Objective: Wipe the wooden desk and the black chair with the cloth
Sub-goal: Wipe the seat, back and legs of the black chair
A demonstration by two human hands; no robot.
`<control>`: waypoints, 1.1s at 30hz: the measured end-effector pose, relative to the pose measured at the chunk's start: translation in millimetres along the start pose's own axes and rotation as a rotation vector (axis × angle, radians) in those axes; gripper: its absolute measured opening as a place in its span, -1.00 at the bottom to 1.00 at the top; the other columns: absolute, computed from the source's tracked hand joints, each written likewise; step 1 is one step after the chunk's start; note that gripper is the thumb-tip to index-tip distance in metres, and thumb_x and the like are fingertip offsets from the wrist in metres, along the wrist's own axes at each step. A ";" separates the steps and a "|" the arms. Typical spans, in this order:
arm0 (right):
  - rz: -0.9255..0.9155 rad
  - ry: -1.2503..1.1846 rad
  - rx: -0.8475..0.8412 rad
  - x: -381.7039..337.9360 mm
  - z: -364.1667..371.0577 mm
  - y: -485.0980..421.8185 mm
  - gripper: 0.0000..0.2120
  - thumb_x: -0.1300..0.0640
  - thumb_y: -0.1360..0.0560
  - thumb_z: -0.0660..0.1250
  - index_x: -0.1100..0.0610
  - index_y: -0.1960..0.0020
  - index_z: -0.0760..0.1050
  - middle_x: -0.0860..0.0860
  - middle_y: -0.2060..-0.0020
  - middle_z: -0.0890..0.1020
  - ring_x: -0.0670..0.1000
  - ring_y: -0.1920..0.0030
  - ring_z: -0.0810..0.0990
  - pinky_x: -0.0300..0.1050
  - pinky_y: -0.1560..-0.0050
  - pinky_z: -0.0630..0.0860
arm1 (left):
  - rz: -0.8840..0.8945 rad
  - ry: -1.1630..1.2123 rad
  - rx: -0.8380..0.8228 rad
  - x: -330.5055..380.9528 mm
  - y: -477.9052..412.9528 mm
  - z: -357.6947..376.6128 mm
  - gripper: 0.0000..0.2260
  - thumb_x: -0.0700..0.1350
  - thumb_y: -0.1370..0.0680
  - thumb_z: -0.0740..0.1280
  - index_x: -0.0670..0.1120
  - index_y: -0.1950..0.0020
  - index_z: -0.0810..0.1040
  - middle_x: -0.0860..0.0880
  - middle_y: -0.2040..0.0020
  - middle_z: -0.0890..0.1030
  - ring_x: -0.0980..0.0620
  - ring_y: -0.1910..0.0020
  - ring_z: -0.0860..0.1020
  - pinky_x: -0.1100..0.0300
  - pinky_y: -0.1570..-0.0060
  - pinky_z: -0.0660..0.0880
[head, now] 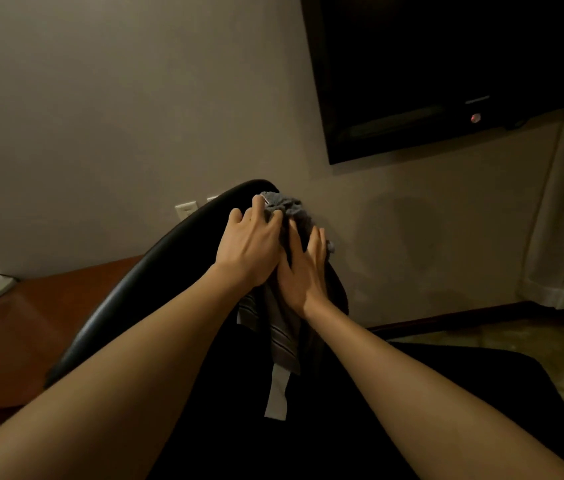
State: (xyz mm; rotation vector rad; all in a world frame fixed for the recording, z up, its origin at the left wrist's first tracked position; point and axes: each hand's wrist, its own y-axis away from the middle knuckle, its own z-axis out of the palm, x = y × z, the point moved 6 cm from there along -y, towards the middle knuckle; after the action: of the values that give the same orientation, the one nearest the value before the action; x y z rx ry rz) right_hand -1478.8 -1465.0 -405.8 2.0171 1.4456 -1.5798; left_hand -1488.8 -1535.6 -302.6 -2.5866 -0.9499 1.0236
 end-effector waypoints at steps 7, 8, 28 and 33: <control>0.069 0.039 -0.091 23.3 10.9 -57.4 -0.41 -0.21 -0.67 -0.05 -0.14 -0.62 -0.20 0.12 -0.61 -0.19 0.13 -0.58 -0.33 0.24 -0.56 -0.11 | -0.038 -0.042 -0.020 3.5 -50.3 24.6 -0.72 0.00 -0.61 0.12 -0.06 -0.27 0.41 -0.19 -0.32 0.33 -0.16 -0.19 0.39 -0.03 -0.05 0.25; 0.090 0.049 -0.125 27.0 14.5 -59.1 -0.41 -0.19 -0.68 -0.07 -0.12 -0.62 -0.23 0.14 -0.61 -0.18 0.15 -0.59 -0.29 0.23 -0.56 -0.13 | -0.038 -0.047 -0.029 4.1 -53.5 27.7 -0.70 0.01 -0.62 0.11 -0.05 -0.30 0.41 -0.19 -0.37 0.29 -0.16 -0.21 0.36 -0.05 -0.13 0.26; 0.235 0.071 -0.142 119.7 40.8 -22.8 -0.30 -0.17 -0.68 0.05 -0.02 -0.60 -0.32 0.13 -0.60 -0.27 0.14 -0.58 -0.34 0.16 -0.53 -0.19 | 0.084 -0.063 -0.345 76.4 -32.9 90.4 -0.46 0.14 -0.69 -0.09 -0.05 -0.64 0.03 -0.18 -0.64 -0.14 -0.21 -0.61 -0.15 -0.11 -0.57 -0.21; 0.324 0.042 -0.166 151.3 51.0 9.6 -0.21 -0.16 -0.64 0.14 0.06 -0.61 -0.31 0.17 -0.59 -0.28 0.19 -0.58 -0.33 0.19 -0.52 -0.13 | 0.137 -0.101 -0.368 105.9 -11.0 110.5 -0.45 0.15 -0.67 -0.06 -0.02 -0.63 0.08 -0.17 -0.64 -0.14 -0.20 -0.62 -0.14 -0.13 -0.56 -0.23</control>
State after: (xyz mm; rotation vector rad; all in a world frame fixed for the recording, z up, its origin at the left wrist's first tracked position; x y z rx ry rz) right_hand -1511.0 -1418.6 -555.5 2.0708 1.1468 -1.2508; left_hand -1509.8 -1465.2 -437.3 -2.9590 -1.0877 1.1137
